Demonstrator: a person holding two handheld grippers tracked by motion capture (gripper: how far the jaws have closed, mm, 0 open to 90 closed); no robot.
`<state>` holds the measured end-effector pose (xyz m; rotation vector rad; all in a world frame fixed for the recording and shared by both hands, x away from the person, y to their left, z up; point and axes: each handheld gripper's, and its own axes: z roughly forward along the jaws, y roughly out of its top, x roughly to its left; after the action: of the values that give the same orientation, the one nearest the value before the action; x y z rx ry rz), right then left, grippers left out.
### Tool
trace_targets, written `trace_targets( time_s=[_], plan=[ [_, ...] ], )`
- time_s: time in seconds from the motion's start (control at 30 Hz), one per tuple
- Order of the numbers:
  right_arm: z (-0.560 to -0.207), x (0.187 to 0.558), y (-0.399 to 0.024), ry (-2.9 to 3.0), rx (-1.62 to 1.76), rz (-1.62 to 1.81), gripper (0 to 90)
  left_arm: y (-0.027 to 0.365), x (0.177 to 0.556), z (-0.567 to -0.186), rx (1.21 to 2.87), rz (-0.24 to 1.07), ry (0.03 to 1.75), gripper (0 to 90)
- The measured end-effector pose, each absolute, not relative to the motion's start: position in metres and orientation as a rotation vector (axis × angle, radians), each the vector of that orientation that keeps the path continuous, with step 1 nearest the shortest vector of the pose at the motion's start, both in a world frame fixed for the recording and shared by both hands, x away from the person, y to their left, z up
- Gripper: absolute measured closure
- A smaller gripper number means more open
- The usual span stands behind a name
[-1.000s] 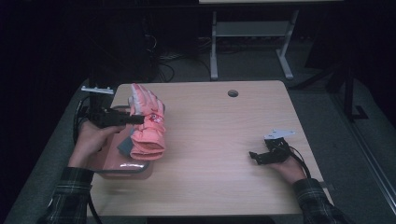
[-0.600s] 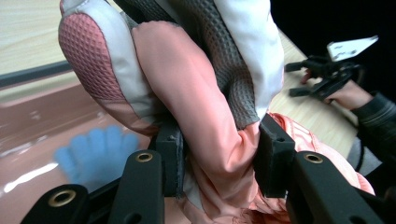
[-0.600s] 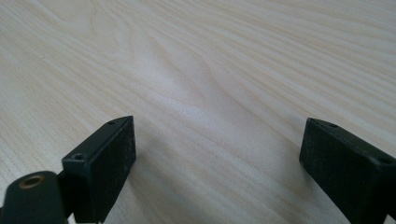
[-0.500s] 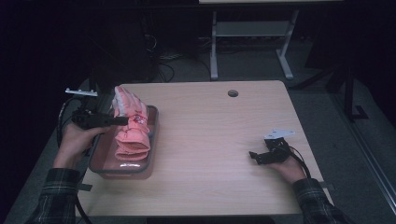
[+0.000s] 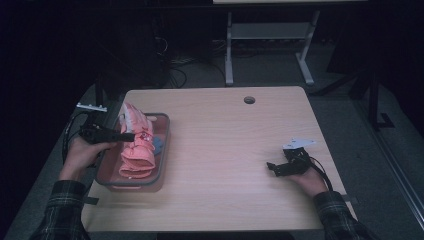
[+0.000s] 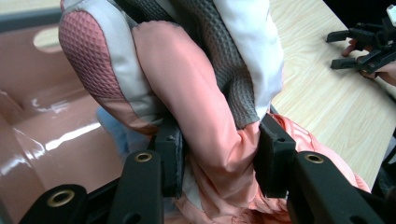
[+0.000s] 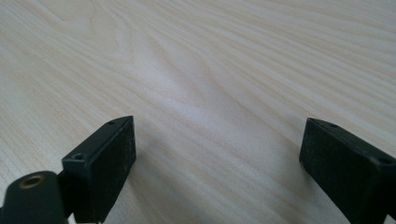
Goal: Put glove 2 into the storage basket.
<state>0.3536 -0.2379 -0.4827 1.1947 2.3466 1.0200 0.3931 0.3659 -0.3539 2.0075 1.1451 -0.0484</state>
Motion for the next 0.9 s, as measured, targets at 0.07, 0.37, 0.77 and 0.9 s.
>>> trace_targets(
  time_s=[0.07,0.37,0.77,0.9],
  plan=[
    [-0.483,0.354,-0.238,2.346,1.196,1.020,10.2,0.363,0.395,-0.359,2.019,-0.060,1.144,58.8],
    [-0.483,0.354,-0.238,2.346,1.196,1.019,10.2,0.349,0.405,-0.375,2.072,-0.113,1.116,57.7],
    [-0.483,0.354,-0.238,2.345,1.190,1.020,10.2,0.348,0.410,-0.399,2.075,-0.188,1.136,54.3],
    [-0.483,0.354,-0.238,2.344,1.190,1.020,10.1,0.351,0.409,-0.395,2.043,-0.155,1.162,34.2]
  ],
)
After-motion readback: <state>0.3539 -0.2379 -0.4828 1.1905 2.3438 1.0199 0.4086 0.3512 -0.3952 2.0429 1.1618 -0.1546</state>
